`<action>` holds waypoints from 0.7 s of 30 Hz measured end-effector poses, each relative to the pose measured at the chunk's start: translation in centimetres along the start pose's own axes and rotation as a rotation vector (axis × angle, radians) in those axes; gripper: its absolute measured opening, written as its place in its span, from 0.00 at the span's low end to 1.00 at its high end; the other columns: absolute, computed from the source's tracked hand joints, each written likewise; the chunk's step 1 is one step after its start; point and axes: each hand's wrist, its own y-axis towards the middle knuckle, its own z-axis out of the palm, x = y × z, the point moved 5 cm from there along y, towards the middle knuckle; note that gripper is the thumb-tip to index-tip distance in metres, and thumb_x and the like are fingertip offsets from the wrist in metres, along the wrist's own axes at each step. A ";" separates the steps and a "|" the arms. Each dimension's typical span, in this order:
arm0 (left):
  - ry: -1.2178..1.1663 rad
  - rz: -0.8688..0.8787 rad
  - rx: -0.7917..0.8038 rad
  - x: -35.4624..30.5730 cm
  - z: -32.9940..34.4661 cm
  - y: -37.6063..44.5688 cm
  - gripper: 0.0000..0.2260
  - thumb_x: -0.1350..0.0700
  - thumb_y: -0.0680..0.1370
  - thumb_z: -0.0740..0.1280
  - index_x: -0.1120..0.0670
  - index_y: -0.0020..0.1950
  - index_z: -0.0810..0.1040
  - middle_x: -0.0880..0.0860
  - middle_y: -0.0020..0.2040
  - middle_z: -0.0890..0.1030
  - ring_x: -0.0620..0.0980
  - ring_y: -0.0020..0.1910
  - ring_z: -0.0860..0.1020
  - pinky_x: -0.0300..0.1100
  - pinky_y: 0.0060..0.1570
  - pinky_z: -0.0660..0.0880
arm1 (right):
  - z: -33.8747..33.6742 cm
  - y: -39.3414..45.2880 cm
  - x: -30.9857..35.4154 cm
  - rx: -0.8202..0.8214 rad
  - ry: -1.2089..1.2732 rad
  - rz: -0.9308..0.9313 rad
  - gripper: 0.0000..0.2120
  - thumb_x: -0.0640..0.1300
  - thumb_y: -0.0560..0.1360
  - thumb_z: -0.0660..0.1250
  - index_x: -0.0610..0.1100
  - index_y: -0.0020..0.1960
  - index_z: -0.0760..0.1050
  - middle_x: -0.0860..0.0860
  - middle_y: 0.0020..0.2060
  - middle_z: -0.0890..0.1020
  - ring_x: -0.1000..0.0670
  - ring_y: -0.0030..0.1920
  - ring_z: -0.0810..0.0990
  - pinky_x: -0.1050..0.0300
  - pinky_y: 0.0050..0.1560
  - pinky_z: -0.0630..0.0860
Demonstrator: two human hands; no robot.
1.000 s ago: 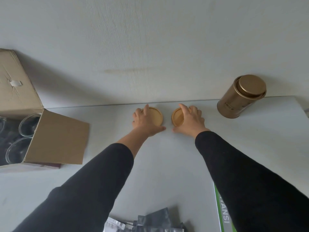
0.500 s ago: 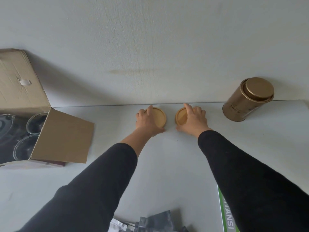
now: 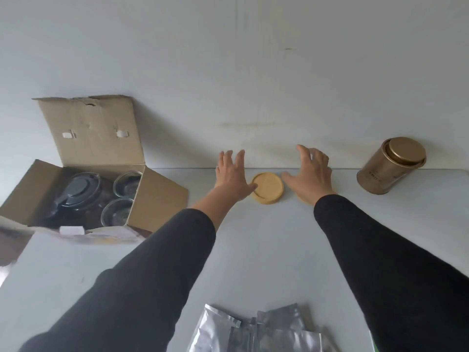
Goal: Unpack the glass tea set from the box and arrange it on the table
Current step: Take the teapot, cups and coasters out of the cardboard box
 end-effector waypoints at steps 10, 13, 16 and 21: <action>0.147 0.102 -0.122 14.5 -11.6 -6.2 0.32 0.50 0.78 0.63 0.54 0.78 0.51 0.57 0.78 0.51 0.58 0.78 0.42 0.52 0.76 0.49 | 2.8 -6.9 19.0 -0.035 0.066 -0.131 0.27 0.50 0.73 0.65 0.44 0.70 0.65 0.44 0.63 0.71 0.42 0.67 0.65 0.47 0.64 0.64; 0.134 0.040 -0.135 21.2 -13.6 -8.0 0.29 0.51 0.79 0.61 0.54 0.77 0.53 0.56 0.78 0.52 0.57 0.78 0.43 0.55 0.75 0.49 | 5.8 -9.1 25.1 0.000 0.029 -0.200 0.26 0.51 0.73 0.65 0.44 0.69 0.66 0.44 0.62 0.74 0.42 0.65 0.67 0.47 0.63 0.67; 0.167 -0.036 -0.086 27.4 -14.2 -9.4 0.29 0.50 0.79 0.62 0.54 0.77 0.55 0.55 0.78 0.51 0.57 0.78 0.42 0.59 0.75 0.48 | 9.1 -11.2 30.0 0.055 -0.025 -0.262 0.26 0.55 0.72 0.65 0.44 0.66 0.69 0.46 0.60 0.76 0.43 0.62 0.69 0.48 0.60 0.70; 0.145 -0.029 0.065 33.4 -13.0 -10.8 0.39 0.43 0.76 0.66 0.49 0.79 0.47 0.51 0.79 0.42 0.57 0.78 0.37 0.60 0.74 0.46 | 13.6 -13.4 33.2 0.125 -0.251 -0.247 0.31 0.65 0.67 0.63 0.46 0.63 0.71 0.49 0.58 0.78 0.45 0.60 0.70 0.49 0.54 0.69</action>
